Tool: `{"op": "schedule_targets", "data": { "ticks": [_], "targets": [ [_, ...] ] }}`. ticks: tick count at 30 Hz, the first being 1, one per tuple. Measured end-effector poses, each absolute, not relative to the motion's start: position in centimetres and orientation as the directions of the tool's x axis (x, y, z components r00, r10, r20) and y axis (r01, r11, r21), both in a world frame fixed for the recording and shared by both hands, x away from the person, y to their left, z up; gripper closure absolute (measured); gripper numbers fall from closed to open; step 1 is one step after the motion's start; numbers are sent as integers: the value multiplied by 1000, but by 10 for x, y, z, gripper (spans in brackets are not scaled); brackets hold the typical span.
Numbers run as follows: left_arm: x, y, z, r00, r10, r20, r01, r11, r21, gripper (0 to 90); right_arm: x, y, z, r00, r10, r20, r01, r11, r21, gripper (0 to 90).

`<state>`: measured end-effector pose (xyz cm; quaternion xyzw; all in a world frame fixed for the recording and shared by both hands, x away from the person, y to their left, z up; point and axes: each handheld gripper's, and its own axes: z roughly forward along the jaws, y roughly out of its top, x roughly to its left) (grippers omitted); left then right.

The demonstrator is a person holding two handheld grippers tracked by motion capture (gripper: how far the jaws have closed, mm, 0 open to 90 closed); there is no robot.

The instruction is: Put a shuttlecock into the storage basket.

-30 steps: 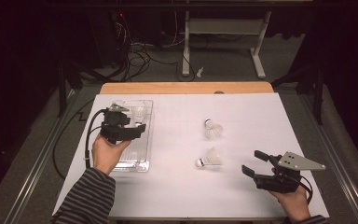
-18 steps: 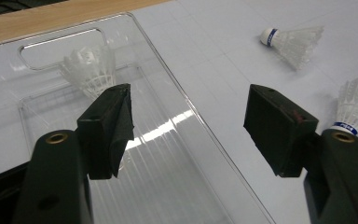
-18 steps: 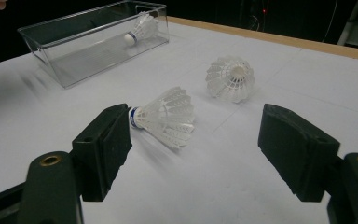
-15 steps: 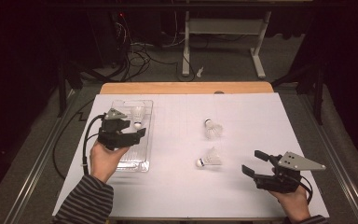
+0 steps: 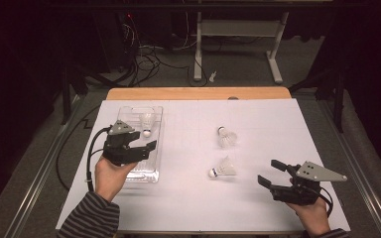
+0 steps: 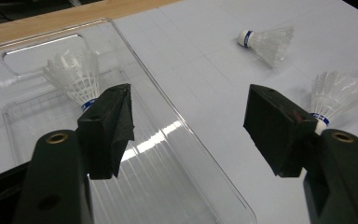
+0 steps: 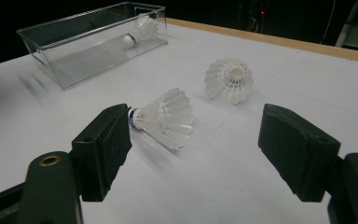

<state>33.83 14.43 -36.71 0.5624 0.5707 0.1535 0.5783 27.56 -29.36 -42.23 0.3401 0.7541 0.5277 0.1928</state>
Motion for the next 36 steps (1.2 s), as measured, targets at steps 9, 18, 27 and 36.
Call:
{"op": "schedule_targets", "data": {
  "ticks": [9,18,27,36],
  "targets": [
    [330,149,-370,306,799,-517,471,345,812,338,275,-294,-422,-689,721,73,308,201,930,251],
    [317,153,-371,317,786,-531,462,361,810,336,275,-294,-422,-689,721,73,309,202,929,251],
    [309,154,-373,332,771,-543,464,368,806,334,275,-294,-422,-689,721,74,312,203,928,250],
    [298,154,-385,333,765,-551,460,378,803,326,273,-294,-421,-688,722,74,303,193,933,258]
  ]
}}
